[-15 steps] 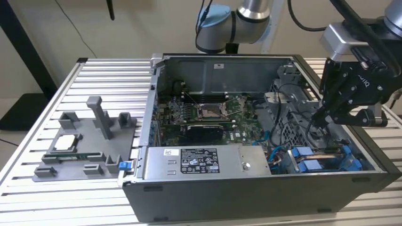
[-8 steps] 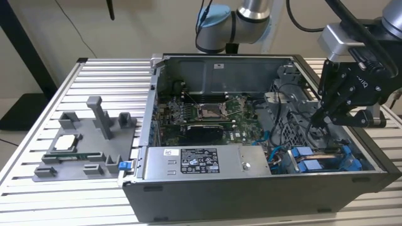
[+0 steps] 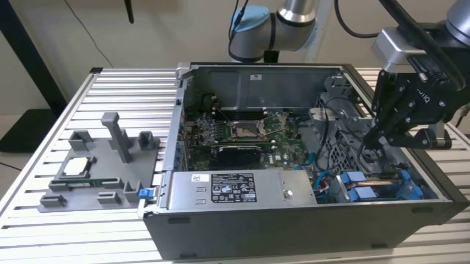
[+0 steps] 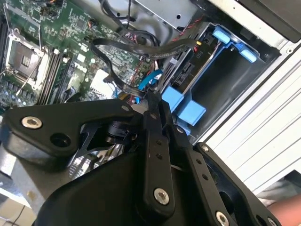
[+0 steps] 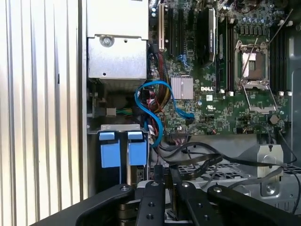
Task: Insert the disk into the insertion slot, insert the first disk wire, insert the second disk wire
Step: 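Insert the first disk wire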
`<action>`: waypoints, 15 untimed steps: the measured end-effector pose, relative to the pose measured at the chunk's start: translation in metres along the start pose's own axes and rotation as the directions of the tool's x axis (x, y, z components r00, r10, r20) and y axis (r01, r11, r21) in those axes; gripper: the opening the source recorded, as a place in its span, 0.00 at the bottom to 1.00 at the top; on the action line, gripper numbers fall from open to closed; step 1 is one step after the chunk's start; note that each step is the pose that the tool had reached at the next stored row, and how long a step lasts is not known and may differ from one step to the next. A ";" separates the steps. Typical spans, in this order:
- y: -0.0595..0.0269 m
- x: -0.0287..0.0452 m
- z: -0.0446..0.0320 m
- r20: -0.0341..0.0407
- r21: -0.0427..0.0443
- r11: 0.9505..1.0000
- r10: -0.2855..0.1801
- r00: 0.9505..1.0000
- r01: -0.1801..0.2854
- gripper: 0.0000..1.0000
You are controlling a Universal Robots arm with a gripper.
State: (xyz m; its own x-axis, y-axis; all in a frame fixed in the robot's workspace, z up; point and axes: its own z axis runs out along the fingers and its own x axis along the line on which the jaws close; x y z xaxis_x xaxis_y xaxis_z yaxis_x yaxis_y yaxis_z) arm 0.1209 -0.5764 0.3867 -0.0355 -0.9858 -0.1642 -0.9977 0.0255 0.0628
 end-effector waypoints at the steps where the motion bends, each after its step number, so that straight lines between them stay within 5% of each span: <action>1: 0.0000 0.0000 0.0002 -0.001 0.000 1.000 0.000 1.000 0.000 0.00; 11: -0.0002 0.0005 0.0033 -0.006 0.005 1.000 0.000 1.000 0.000 0.00; 15: -0.0003 0.0010 0.0061 -0.015 0.011 1.000 -0.001 1.000 0.001 0.00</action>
State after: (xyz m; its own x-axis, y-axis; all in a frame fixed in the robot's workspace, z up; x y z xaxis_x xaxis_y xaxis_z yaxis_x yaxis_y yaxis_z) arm 0.1208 -0.5764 0.3806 -0.0340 -0.9881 -0.1498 -0.9983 0.0265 0.0520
